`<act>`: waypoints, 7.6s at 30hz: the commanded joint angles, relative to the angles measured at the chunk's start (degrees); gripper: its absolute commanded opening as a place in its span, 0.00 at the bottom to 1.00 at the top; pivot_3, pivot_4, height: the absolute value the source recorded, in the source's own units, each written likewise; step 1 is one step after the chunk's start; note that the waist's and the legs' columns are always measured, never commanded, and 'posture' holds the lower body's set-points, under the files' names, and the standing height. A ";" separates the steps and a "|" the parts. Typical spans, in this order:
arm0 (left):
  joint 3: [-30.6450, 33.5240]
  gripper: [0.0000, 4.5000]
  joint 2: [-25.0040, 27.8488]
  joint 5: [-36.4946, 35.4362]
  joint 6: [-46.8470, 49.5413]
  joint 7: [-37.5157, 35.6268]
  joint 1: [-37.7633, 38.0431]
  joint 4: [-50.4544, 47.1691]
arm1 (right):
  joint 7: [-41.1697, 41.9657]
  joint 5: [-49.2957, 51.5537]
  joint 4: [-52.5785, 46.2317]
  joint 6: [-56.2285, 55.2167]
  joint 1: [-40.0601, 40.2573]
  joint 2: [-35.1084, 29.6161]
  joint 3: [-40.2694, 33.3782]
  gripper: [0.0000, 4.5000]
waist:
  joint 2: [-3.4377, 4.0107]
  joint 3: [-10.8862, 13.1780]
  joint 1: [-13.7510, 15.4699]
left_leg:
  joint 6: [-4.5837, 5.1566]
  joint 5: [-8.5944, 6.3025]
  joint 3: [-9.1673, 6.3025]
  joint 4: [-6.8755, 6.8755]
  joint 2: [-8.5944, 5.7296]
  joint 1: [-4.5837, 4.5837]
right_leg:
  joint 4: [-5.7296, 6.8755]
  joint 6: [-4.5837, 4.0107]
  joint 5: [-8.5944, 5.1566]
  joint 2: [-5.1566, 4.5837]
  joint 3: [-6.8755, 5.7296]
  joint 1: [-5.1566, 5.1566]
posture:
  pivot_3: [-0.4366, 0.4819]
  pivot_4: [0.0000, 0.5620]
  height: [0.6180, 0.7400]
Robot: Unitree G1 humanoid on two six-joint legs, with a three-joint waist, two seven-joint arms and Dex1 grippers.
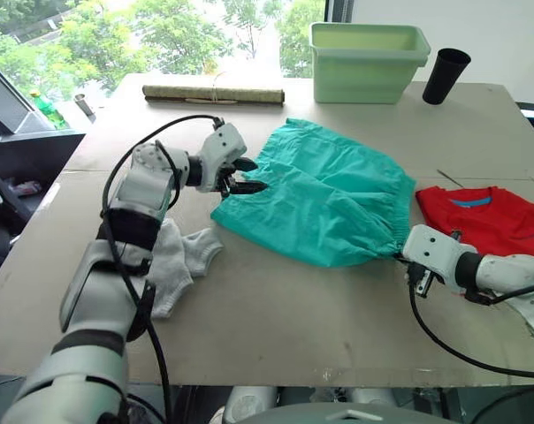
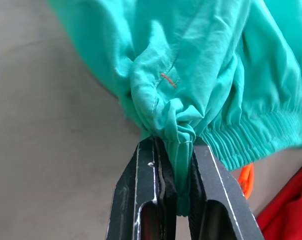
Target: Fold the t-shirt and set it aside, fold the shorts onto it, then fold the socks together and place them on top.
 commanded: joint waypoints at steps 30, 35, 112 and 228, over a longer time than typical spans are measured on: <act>-6.20 0.64 -9.92 23.66 -10.29 1.75 -13.20 30.03 | 3.53 -15.81 -3.85 -25.42 20.78 8.38 -16.56 0.00 | -0.17 0.06 -0.17 | -0.02 0.01 -0.09 0.13 -0.09 0.12 | 0.11 0.13 -0.05 -0.19 -0.02 0.11 | 0.48 0.27 1.00; -2.52 0.23 -9.37 20.78 -7.42 0.34 -12.68 29.52 | 4.46 -15.66 -1.63 -26.33 20.00 9.24 -16.63 0.00 | -0.16 0.05 -0.16 | -0.01 0.01 -0.11 0.23 -0.11 0.13 | 0.14 0.14 -0.06 -0.21 -0.03 0.17 | 0.48 0.27 1.00; -7.82 0.01 5.66 3.85 -15.55 -19.31 -5.46 8.72 | 7.70 -11.90 -7.31 -7.03 13.54 20.10 -17.36 0.00 | -0.19 0.08 -0.39 | 0.05 -0.03 -0.51 0.61 -0.33 0.08 | 0.67 0.21 -0.10 -0.30 0.20 0.04 | 0.48 0.27 1.00; 18.01 0.72 -14.10 -12.71 9.85 36.78 11.35 -25.86 | -5.30 14.09 20.21 17.59 -24.88 19.99 -24.89 0.98 | 0.44 -0.01 -1.96 | -0.37 0.95 -4.72 -0.06 -2.75 -0.96 | 0.88 1.22 0.76 -1.09 2.28 -1.40 | 0.48 0.27 1.00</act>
